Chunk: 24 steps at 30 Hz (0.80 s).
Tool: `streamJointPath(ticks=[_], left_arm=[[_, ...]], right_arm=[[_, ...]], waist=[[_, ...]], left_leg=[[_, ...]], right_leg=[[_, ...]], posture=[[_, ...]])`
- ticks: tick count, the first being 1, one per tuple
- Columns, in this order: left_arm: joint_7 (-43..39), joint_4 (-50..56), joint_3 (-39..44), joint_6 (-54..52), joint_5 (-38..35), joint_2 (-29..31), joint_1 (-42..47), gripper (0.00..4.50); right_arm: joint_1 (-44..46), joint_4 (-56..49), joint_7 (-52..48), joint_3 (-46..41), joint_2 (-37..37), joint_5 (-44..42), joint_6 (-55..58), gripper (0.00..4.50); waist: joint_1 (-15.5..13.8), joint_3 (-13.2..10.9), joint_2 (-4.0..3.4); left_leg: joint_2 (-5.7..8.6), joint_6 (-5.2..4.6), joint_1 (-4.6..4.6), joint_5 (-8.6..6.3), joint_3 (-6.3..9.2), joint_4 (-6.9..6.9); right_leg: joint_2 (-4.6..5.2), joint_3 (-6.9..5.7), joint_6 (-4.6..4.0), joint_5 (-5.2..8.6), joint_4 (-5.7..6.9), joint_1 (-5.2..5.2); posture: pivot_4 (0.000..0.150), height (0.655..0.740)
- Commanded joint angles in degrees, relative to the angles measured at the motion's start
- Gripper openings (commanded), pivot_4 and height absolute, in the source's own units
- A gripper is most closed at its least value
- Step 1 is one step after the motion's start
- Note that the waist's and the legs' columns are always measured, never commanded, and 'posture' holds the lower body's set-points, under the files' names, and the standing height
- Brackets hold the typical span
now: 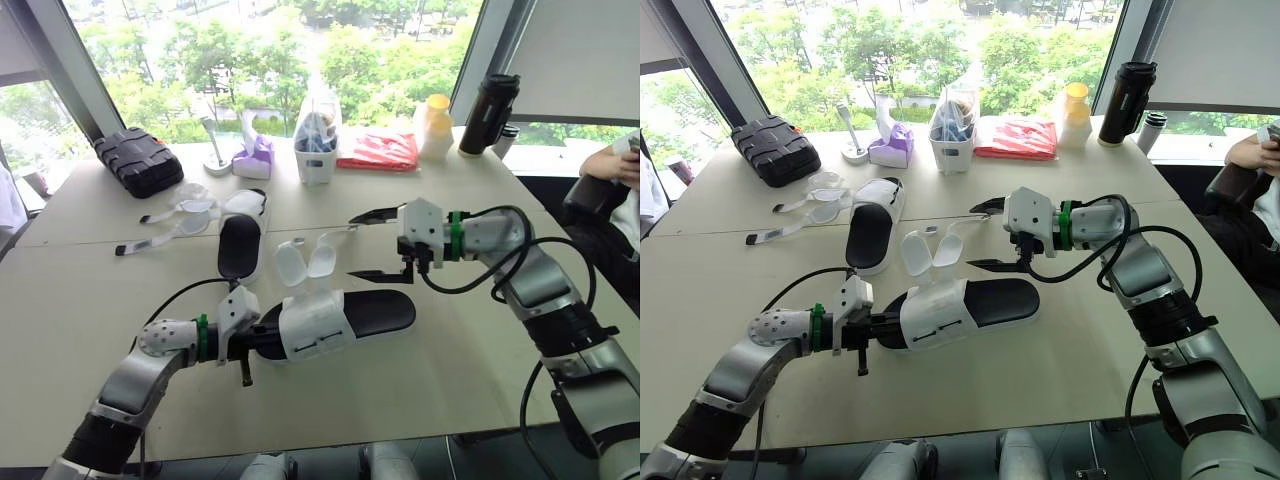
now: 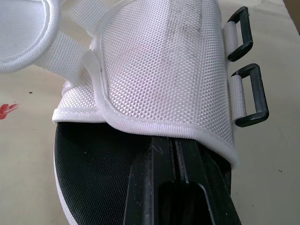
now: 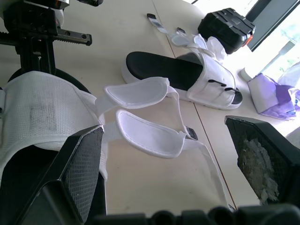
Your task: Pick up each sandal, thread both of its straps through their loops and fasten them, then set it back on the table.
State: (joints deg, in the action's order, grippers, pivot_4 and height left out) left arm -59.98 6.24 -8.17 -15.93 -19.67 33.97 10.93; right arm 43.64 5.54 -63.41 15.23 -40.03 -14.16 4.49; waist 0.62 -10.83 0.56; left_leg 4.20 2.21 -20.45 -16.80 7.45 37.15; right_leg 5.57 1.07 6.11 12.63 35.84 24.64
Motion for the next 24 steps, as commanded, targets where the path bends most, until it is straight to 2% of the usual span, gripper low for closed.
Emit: streamJointPath(ticks=[1,5,8,10,17,24], left_arm=[[-0.8,-0.8,-1.5,-0.4,0.5,-0.5,0.0,0.02],[-1.4,-1.7,-1.6,-0.3,1.0,-0.3,-0.1,0.02],[-1.7,-2.0,-1.6,-0.2,1.3,-0.2,0.1,0.02],[-1.7,-2.0,-1.7,-0.2,1.5,-0.2,0.4,0.02],[-1.5,-1.7,-1.7,-0.2,1.6,-0.1,0.6,0.02],[-1.2,-0.9,-1.8,-0.5,1.6,0.0,0.1,0.02]], right_arm=[[0.5,1.2,-0.2,-1.5,3.3,-4.2,11.2,4.50],[5.0,8.3,1.4,-3.1,7.9,-6.6,25.2,4.50],[13.8,20.4,3.2,-5.9,13.0,-10.5,42.1,4.50],[18.5,27.5,4.3,-6.7,15.5,-10.5,48.5,4.50],[27.3,42.9,6.1,-6.9,20.7,-7.2,55.6,4.50],[30.3,51.4,6.4,-7.3,24.5,-3.6,54.8,4.50]], waist=[[0.0,0.0,0.02],[0.0,0.0,0.01],[0.2,0.0,-0.03],[0.3,0.0,-0.05],[0.2,0.0,-0.04],[0.3,0.0,-0.05]], left_leg=[[0.00,0.00,0.01,0.00,0.02,0.00],[0.00,0.00,0.04,0.00,0.12,0.00],[0.01,0.01,0.04,0.01,0.12,0.00],[0.00,0.02,0.05,0.01,0.11,0.00],[0.08,0.08,-0.04,-0.03,0.20,-0.06],[0.08,0.08,-0.03,-0.03,0.17,-0.05]], right_leg=[[0.00,0.00,0.01,-0.01,-0.02,-0.02],[0.00,0.00,0.01,-0.01,-0.03,-0.06],[0.00,0.02,-0.04,-0.04,-0.03,-0.03],[0.00,0.02,-0.08,-0.07,-0.02,-0.01],[0.03,-0.04,-0.09,-0.09,-0.02,0.04],[0.03,-0.02,0.01,-0.15,0.03,0.08]], posture=[[0.150,0.7400],[0.150,0.7400],[0.150,0.7400],[0.150,0.7400],[0.150,0.7400],[0.150,0.7400]])
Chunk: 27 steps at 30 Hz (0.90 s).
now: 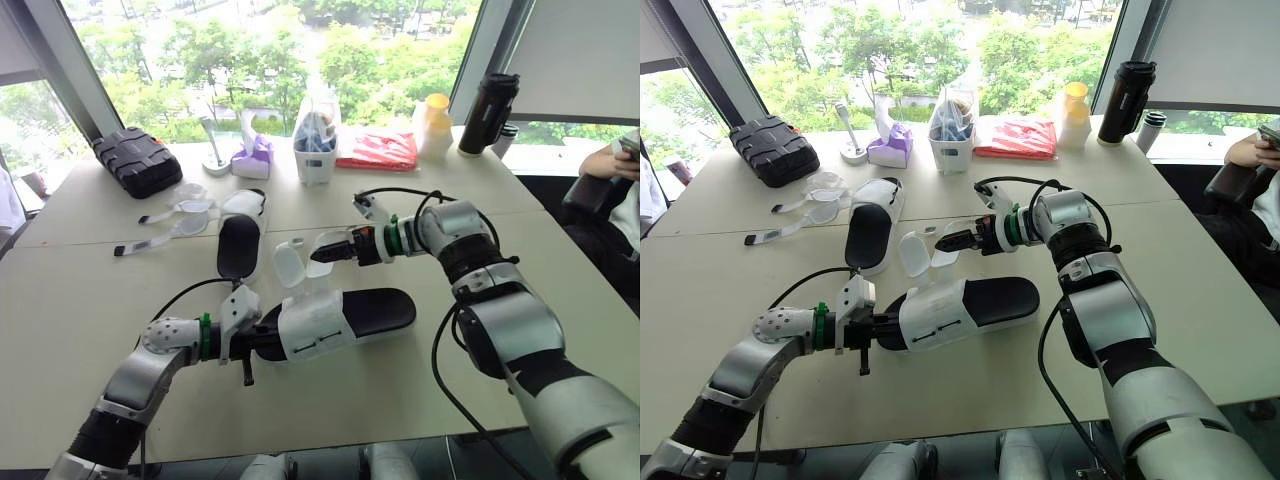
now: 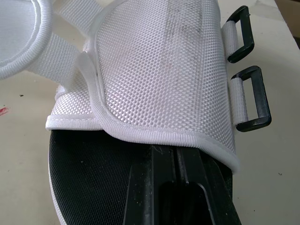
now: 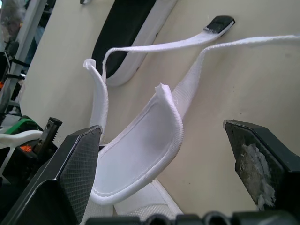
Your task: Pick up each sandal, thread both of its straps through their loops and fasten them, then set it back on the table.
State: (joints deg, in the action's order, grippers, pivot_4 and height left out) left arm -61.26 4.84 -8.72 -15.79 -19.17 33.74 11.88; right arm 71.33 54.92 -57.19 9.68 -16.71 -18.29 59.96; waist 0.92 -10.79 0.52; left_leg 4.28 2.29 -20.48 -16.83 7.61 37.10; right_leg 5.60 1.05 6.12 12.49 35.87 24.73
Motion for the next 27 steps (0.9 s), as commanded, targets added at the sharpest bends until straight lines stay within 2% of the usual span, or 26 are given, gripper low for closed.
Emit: streamJointPath(ticks=[1,8,11,15,23,25,27], left_arm=[[0.1,0.5,-1.3,-0.6,1.1,0.2,-0.9,0.02],[0.1,0.5,-1.5,-0.6,1.1,0.1,-0.8,0.02],[0.3,0.7,-1.6,-0.7,1.2,-0.1,-0.8,0.02],[0.5,0.9,-1.7,-0.8,1.3,-0.2,-0.9,0.02],[0.6,1.4,-1.7,-1.0,1.4,-0.3,-1.0,0.02],[0.6,1.4,-1.8,-1.0,1.4,-0.4,-1.0,0.00],[0.4,1.4,-1.9,-1.0,1.4,-0.4,-1.0,0.00]], right_arm=[[3.1,3.7,0.6,-2.7,2.0,0.5,-1.5,4.50],[6.0,14.1,7.2,-9.8,6.7,1.0,-9.8,4.50],[6.7,17.2,13.5,-14.4,8.1,0.1,-13.9,4.50],[7.5,19.3,19.9,-19.9,8.7,-0.5,-17.5,4.50],[10.4,20.4,24.2,-26.7,8.9,-1.2,-20.7,4.50],[11.0,20.4,24.5,-28.0,8.6,-1.5,-20.9,3.98],[11.8,20.4,23.9,-29.1,8.3,-1.8,-20.8,3.21]], waist=[[0.1,0.0,0.00],[0.1,0.0,-0.01],[0.1,0.0,-0.01],[0.1,0.0,-0.01],[0.2,0.0,-0.02],[0.2,0.0,-0.02],[0.2,0.0,-0.02]], left_leg=[[0.00,0.00,0.00,0.00,-0.01,0.00],[0.01,0.00,0.00,0.00,0.00,0.00],[0.01,0.00,0.00,0.00,0.01,0.00],[0.01,0.01,0.01,0.00,0.02,0.00],[0.01,0.01,0.00,0.00,0.01,-0.01],[0.01,0.01,0.00,0.00,0.01,-0.01],[0.01,0.00,0.00,0.00,0.01,-0.01]], right_leg=[[0.00,0.00,0.00,0.00,0.00,0.00],[0.00,0.01,0.00,0.00,0.03,0.01],[0.00,0.01,0.00,0.00,0.03,0.01],[0.00,0.01,0.00,0.00,0.04,0.01],[-0.01,0.02,0.00,0.00,0.04,0.01],[-0.01,0.02,0.00,0.00,0.04,0.01],[-0.01,0.02,0.00,0.00,0.04,0.01]], posture=[[0.150,0.7400],[0.150,0.7400],[0.150,0.7400],[0.150,0.7400],[0.150,0.7400],[0.150,0.7400],[0.150,0.7400]])
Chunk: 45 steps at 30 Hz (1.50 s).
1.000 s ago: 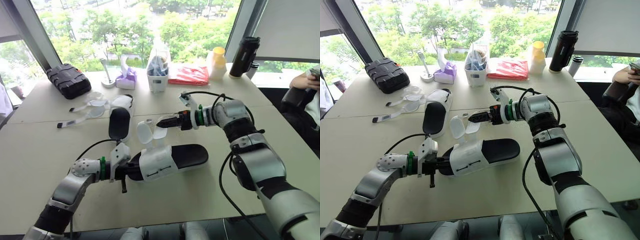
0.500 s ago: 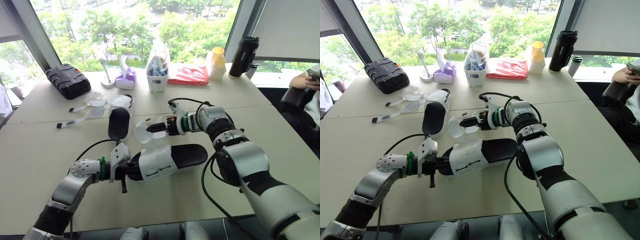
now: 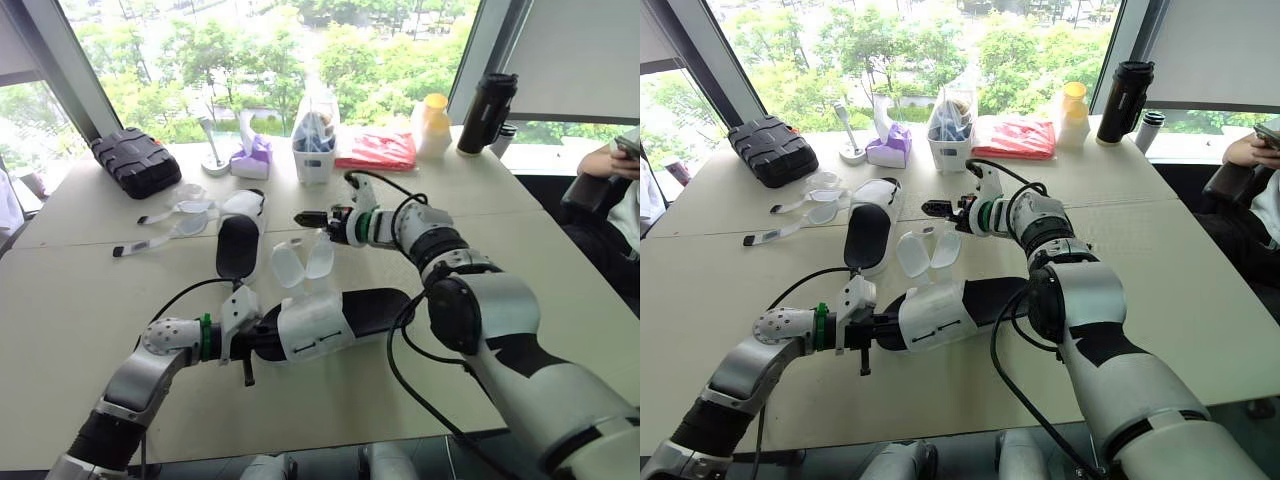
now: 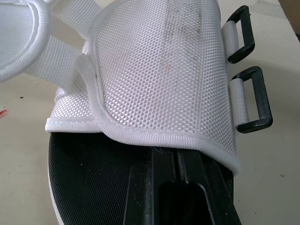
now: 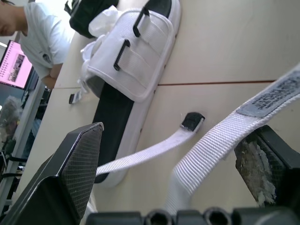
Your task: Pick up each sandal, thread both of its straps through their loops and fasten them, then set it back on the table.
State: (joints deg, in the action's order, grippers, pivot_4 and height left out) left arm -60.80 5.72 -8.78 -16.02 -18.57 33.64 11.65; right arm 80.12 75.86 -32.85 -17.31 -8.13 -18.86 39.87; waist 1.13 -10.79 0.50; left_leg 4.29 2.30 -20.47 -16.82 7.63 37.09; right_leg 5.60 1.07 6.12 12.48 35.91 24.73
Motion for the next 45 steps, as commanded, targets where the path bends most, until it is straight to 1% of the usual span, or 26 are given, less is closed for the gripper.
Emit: streamJointPath(ticks=[1,3,4,5,6,9,12,14,15,16,17,18,19,21,24,27,29,30,31,33,36,37,38,39,40,45], left_arm=[[-0.1,0.5,-1.8,-0.7,0.9,-0.3,-0.8,0.00],[-0.1,0.5,-1.9,-0.8,0.8,-0.3,-0.7,0.00],[-0.1,0.5,-1.9,-0.8,0.9,-0.4,-0.7,0.00],[0.0,0.5,-1.9,-0.9,0.8,-0.4,-0.7,0.00],[-0.1,0.4,-1.9,-0.9,0.8,-0.5,-0.6,0.00],[-0.1,0.2,-2.0,-1.0,0.8,-0.6,-0.3,0.00],[-0.2,-0.1,-2.1,-1.1,0.8,-1.0,0.0,0.00],[-0.1,-0.2,-2.1,-1.3,0.8,-1.2,0.0,0.00],[-0.1,-0.1,-1.9,-1.4,0.6,-1.3,0.0,0.00],[-0.1,-0.1,-1.8,-1.6,0.4,-1.4,0.0,0.00],[-0.2,-0.1,-1.7,-1.7,0.3,-1.4,-0.1,0.00],[-0.4,-0.2,-1.7,-1.7,0.2,-1.4,-0.2,0.00],[-0.6,-0.2,-1.6,-1.6,0.3,-1.2,-0.2,0.00],[-0.7,-0.4,-1.6,-1.6,0.3,-1.1,-0.2,0.00],[-0.9,-0.8,-1.4,-1.4,0.3,-1.0,0.0,0.00],[-1.1,-1.2,-1.3,-1.3,0.3,-0.9,0.2,0.00],[-1.1,-1.5,-1.2,-1.4,0.2,-0.8,0.5,0.00],[-1.1,-1.7,-1.3,-1.4,0.2,-0.8,0.6,0.00],[-1.2,-1.8,-1.3,-1.4,0.2,-0.8,0.7,0.00],[-1.4,-2.0,-1.3,-1.4,0.2,-0.7,0.9,0.00],[-1.6,-2.1,-1.2,-1.4,0.3,-0.5,0.9,0.00],[-1.7,-2.1,-1.2,-1.5,0.3,-0.4,0.9,0.00],[-1.7,-2.0,-1.2,-1.5,0.3,-0.4,0.9,0.00],[-1.8,-1.9,-1.2,-1.6,0.3,-0.3,0.8,0.00],[-1.7,-1.8,-1.2,-1.6,0.3,-0.2,0.7,0.00],[-1.5,-0.8,-1.5,-2.0,0.1,-0.1,0.1,0.00]], right_arm=[[3.2,-0.6,-0.7,-2.4,-0.3,-1.2,-0.7,2.65],[3.6,-0.7,-1.5,-3.0,-0.5,-1.2,-0.4,1.53],[3.9,-0.8,-2.2,-3.2,-0.7,-1.3,0.0,1.13],[4.2,-0.9,-3.2,-3.5,-1.0,-1.6,0.7,0.53],[4.5,-1.2,-4.8,-3.5,-1.2,-1.6,1.2,0.10],[5.2,-2.0,-10.8,-2.8,-2.1,-1.5,3.6,0.10],[5.0,-6.7,-26.3,3.0,-3.6,0.1,6.0,0.10],[2.9,-13.9,-35.9,8.0,-4.8,-0.1,8.5,0.10],[0.4,-20.5,-39.5,11.3,-5.5,-0.8,10.4,0.10],[-3.8,-31.3,-41.9,14.2,-6.8,-3.5,14.4,0.10],[-7.0,-39.3,-43.1,16.0,-7.8,-5.5,17.4,0.10],[-13.4,-53.6,-44.3,18.2,-9.8,-8.6,19.1,0.10],[-18.5,-64.3,-45.2,20.3,-12.0,-10.7,20.3,0.10],[-25.8,-78.3,-45.7,22.8,-15.4,-13.3,20.9,0.10],[-32.9,-88.7,-46.9,25.7,-20.4,-14.8,19.1,0.10],[-37.3,-92.9,-47.4,28.5,-23.6,-13.6,14.0,0.10],[-40.4,-94.9,-48.8,32.3,-26.5,-10.6,8.5,0.10],[-41.5,-95.3,-49.5,33.7,-27.6,-9.8,6.5,0.48],[-42.2,-95.4,-50.0,35.0,-28.4,-8.8,4.3,0.64],[-42.7,-95.1,-50.3,36.2,-29.2,-8.1,2.0,1.32],[-43.8,-94.8,-51.3,38.1,-30.9,-6.0,-2.6,2.75],[-44.9,-94.6,-52.6,39.4,-32.6,-3.6,-6.6,3.36],[-46.1,-94.3,-53.6,40.5,-34.2,-1.2,-10.9,3.75],[-47.1,-94.1,-54.5,41.1,-35.6,0.3,-13.8,4.30],[-48.1,-93.9,-55.4,41.3,-36.9,1.0,-15.9,4.45],[-52.3,-92.2,-58.3,39.6,-42.4,2.8,-23.2,4.45]], waist=[[0.0,0.0,0.00],[0.0,0.0,0.00],[0.0,0.0,0.00],[0.0,0.0,0.00],[0.0,0.0,0.00],[0.0,0.0,0.00],[0.0,0.0,-0.01],[0.0,0.0,-0.02],[0.0,0.0,-0.01],[-0.1,0.0,0.01],[-0.2,0.0,0.01],[-0.4,0.0,0.02],[-0.4,0.0,0.00],[-0.3,0.0,-0.01],[-0.1,0.0,-0.05],[-0.2,0.0,-0.03],[-0.3,0.0,-0.03],[-0.2,0.0,-0.02],[-0.2,0.0,-0.02],[-0.2,0.0,-0.02],[-0.3,0.0,-0.01],[-0.4,0.0,-0.01],[-0.4,0.0,0.00],[-0.5,0.0,0.00],[-0.5,0.0,0.01],[-0.5,0.0,0.02]], left_leg=[[0.00,0.00,0.00,0.00,0.00,0.00],[0.00,0.00,0.00,0.00,-0.01,0.00],[0.00,0.00,0.00,0.00,-0.01,0.00],[0.00,0.00,0.00,0.00,-0.01,0.00],[0.00,0.00,0.00,0.00,-0.01,0.00],[0.00,0.00,0.00,0.00,-0.01,0.00],[0.01,0.00,-0.02,0.00,-0.06,0.01],[0.02,0.00,-0.03,0.00,-0.13,0.01],[0.02,0.00,-0.03,0.00,-0.14,0.01],[0.02,0.00,-0.02,0.00,-0.13,0.02],[0.01,0.00,-0.05,0.00,-0.09,0.02],[0.00,0.00,-0.07,0.00,0.02,0.04],[0.01,0.00,-0.13,-0.01,0.14,0.02],[0.00,0.13,-0.24,-0.10,0.26,0.06],[-0.04,0.19,-0.23,-0.15,0.13,0.09],[-0.11,0.20,-0.11,-0.15,0.06,0.09],[-0.14,0.19,-0.03,-0.15,-0.01,0.08],[-0.14,0.19,-0.01,-0.15,-0.03,0.09],[-0.14,0.19,-0.02,-0.15,-0.05,0.09],[-0.14,0.19,-0.02,-0.15,-0.06,0.08],[-0.15,0.19,-0.01,-0.15,-0.01,0.08],[-0.15,0.19,-0.02,-0.15,0.01,0.09],[-0.15,0.19,-0.02,-0.15,0.01,0.08],[-0.15,0.18,-0.02,-0.15,-0.01,0.08],[-0.14,0.18,-0.03,-0.15,-0.02,0.08],[-0.15,0.14,0.00,-0.18,-0.05,0.08]], right_leg=[[0.00,0.00,0.00,0.00,0.00,0.00],[0.00,0.00,0.00,0.00,0.00,0.00],[0.00,0.00,0.00,0.00,0.00,0.00],[0.00,0.00,0.00,0.00,0.00,0.00],[0.00,0.00,0.00,0.00,0.00,0.00],[0.00,0.00,0.00,0.00,0.00,0.00],[0.00,-0.01,0.00,0.00,0.00,0.00],[0.00,-0.01,0.01,0.00,-0.01,-0.01],[0.00,-0.02,0.01,0.01,0.00,0.00],[-0.01,-0.04,0.01,0.01,0.00,-0.01],[-0.01,-0.06,0.02,0.01,0.00,-0.01],[0.00,-0.10,0.03,0.01,-0.01,-0.02],[0.00,-0.14,0.03,0.02,-0.07,-0.01],[0.01,-0.20,0.08,0.04,-0.07,0.04],[0.02,-0.16,0.10,0.05,-0.07,0.15],[-0.01,-0.19,0.12,0.06,-0.14,-0.01],[-0.03,-0.18,0.13,0.07,-0.22,-0.09],[-0.04,-0.20,0.15,0.08,-0.24,-0.12],[-0.04,-0.20,0.15,0.08,-0.26,-0.13],[-0.04,-0.20,0.15,0.08,-0.28,-0.13],[-0.03,-0.19,0.15,0.07,-0.30,-0.13],[-0.04,-0.20,0.15,0.07,-0.30,-0.14],[-0.04,-0.21,0.15,0.08,-0.33,-0.15],[-0.04,-0.22,0.15,0.08,-0.37,-0.18],[-0.04,-0.24,0.16,0.08,-0.41,-0.21],[-0.03,-0.20,0.18,0.07,-0.47,-0.23]], posture=[[0.150,0.7400],[0.150,0.7400],[0.150,0.7400],[0.150,0.7400],[0.150,0.7400],[0.150,0.7400],[0.150,0.7400],[0.150,0.7400],[0.150,0.7400],[0.150,0.7400],[0.150,0.7400],[0.150,0.7400],[0.150,0.7400],[0.150,0.7400],[0.150,0.7400],[0.150,0.7400],[0.150,0.7400],[0.150,0.7400],[0.150,0.7400],[0.150,0.7400],[0.150,0.7400],[0.150,0.7400],[0.150,0.7400],[0.150,0.7400],[0.150,0.7400],[0.150,0.7400]])
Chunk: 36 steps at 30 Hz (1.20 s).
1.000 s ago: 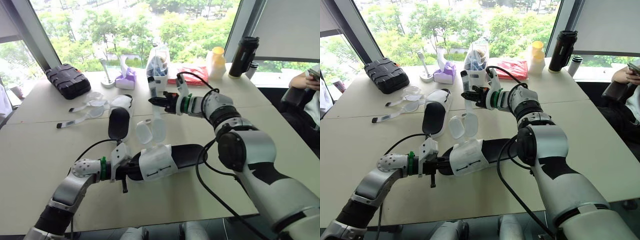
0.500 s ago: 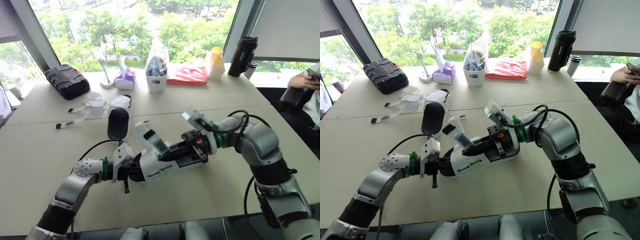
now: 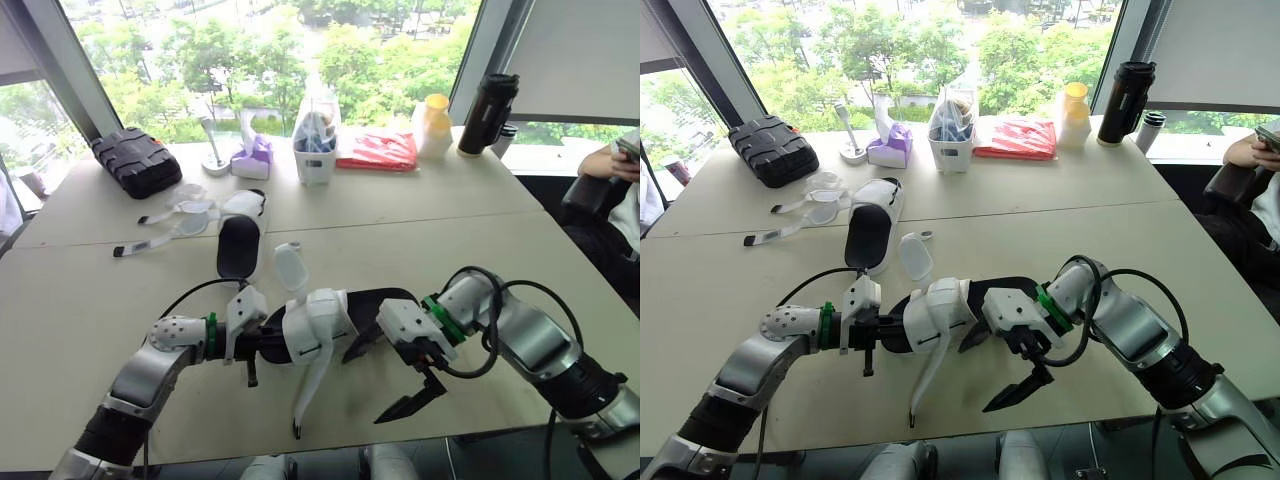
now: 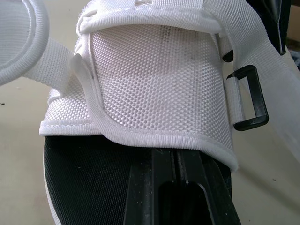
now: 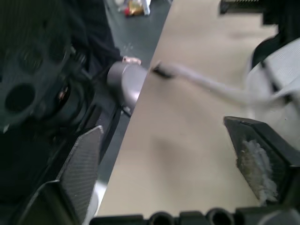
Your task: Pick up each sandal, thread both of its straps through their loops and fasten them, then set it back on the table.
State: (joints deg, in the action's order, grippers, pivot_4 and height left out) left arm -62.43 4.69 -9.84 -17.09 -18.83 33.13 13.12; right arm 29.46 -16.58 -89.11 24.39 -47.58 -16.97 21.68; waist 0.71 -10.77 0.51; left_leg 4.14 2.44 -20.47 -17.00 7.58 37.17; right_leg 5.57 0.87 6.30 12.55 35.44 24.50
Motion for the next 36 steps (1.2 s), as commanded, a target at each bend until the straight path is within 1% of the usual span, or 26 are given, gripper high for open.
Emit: streamJointPath(ticks=[1,4,8,11,12,15,17,19,24,29,36], left_arm=[[0.2,0.4,-0.5,-1.0,0.2,0.4,-1.7,0.00],[0.4,0.7,-1.1,-0.6,0.5,0.0,-2.5,0.00],[0.9,1.3,-1.9,-0.5,0.6,-0.5,-3.1,0.00],[0.9,1.9,-2.7,-0.1,1.3,-0.4,-3.2,0.00],[0.7,1.6,-2.8,0.1,1.5,-0.4,-2.8,0.00],[0.6,1.4,-2.9,0.1,1.7,-0.6,-2.1,0.00],[0.6,1.5,-3.1,0.0,1.9,-0.8,-1.6,0.00],[0.7,1.4,-3.3,-0.1,1.9,-1.1,-1.1,0.00],[1.1,1.6,-3.5,-0.7,1.7,-2.0,-1.1,0.00],[1.1,1.5,-3.6,-0.7,1.8,-2.3,-1.3,0.00],[1.1,1.2,-3.5,-0.7,1.8,-2.4,-1.2,0.00]], right_arm=[[-2.3,0.9,-2.0,-2.8,-4.1,0.9,-4.8,4.45],[-2.4,2.6,-0.6,-5.0,-5.1,-1.1,-0.9,4.45],[-2.1,2.9,1.6,-5.4,-5.2,-3.6,10.9,4.45],[-1.0,2.5,5.3,-4.7,-3.4,-8.0,26.7,4.45],[0.2,3.2,7.0,-4.3,-1.8,-9.7,33.1,4.45],[1.7,3.7,11.0,-5.0,2.0,-13.3,43.9,4.45],[2.0,3.8,15.3,-6.7,6.2,-16.1,51.9,4.45],[1.6,2.6,20.7,-9.5,11.4,-17.9,57.5,4.45],[0.5,0.7,30.6,-15.3,19.7,-20.4,65.7,4.45],[-1.3,-0.9,37.8,-18.7,24.6,-21.6,70.3,4.45],[-2.9,-1.1,46.5,-20.8,28.4,-26.5,70.8,4.45]], waist=[[-0.1,0.0,0.02],[0.1,0.0,0.01],[-0.1,0.0,0.01],[-0.2,0.0,0.02],[-0.2,0.0,0.02],[-0.3,0.0,0.00],[-0.3,0.0,0.02],[-0.5,0.0,0.02],[-1.4,0.0,0.01],[-1.4,0.0,0.01],[-1.4,0.0,0.01]], left_leg=[[0.00,0.00,-0.01,0.00,0.00,0.00],[-0.01,-0.01,0.03,0.00,0.00,0.00],[-0.03,-0.01,0.02,0.00,0.05,-0.01],[-0.02,-0.05,-0.01,-0.03,0.05,-0.01],[-0.01,-0.06,-0.02,-0.03,0.05,-0.01],[-0.01,-0.06,-0.02,-0.03,0.05,0.00],[-0.01,-0.06,-0.02,-0.04,0.07,0.00],[0.01,-0.06,-0.05,-0.04,0.09,0.00],[0.05,-0.07,-0.07,-0.04,0.09,0.01],[0.06,-0.10,-0.07,-0.06,0.09,0.00],[0.05,-0.10,-0.05,-0.05,0.07,0.01]], right_leg=[[0.00,-0.02,0.00,0.00,-0.01,-0.01],[0.00,0.02,0.01,0.00,-0.02,-0.03],[-0.01,0.01,0.00,0.00,-0.02,-0.03],[0.01,0.02,-0.01,-0.01,-0.09,-0.03],[0.02,0.02,-0.01,-0.01,-0.11,-0.03],[0.02,0.02,-0.02,-0.01,-0.11,-0.03],[0.02,0.02,-0.02,-0.01,-0.12,-0.03],[0.03,0.02,-0.02,-0.01,-0.13,-0.03],[0.04,0.02,-0.01,-0.02,-0.15,-0.03],[0.03,0.02,0.00,-0.03,-0.15,-0.03],[0.02,0.02,0.01,-0.03,-0.14,-0.03]], posture=[[0.150,0.7400],[0.150,0.7400],[0.150,0.7400],[0.150,0.7400],[0.150,0.7400],[0.150,0.7400],[0.150,0.7400],[0.150,0.7400],[0.150,0.7400],[0.150,0.7400],[0.150,0.7400]])
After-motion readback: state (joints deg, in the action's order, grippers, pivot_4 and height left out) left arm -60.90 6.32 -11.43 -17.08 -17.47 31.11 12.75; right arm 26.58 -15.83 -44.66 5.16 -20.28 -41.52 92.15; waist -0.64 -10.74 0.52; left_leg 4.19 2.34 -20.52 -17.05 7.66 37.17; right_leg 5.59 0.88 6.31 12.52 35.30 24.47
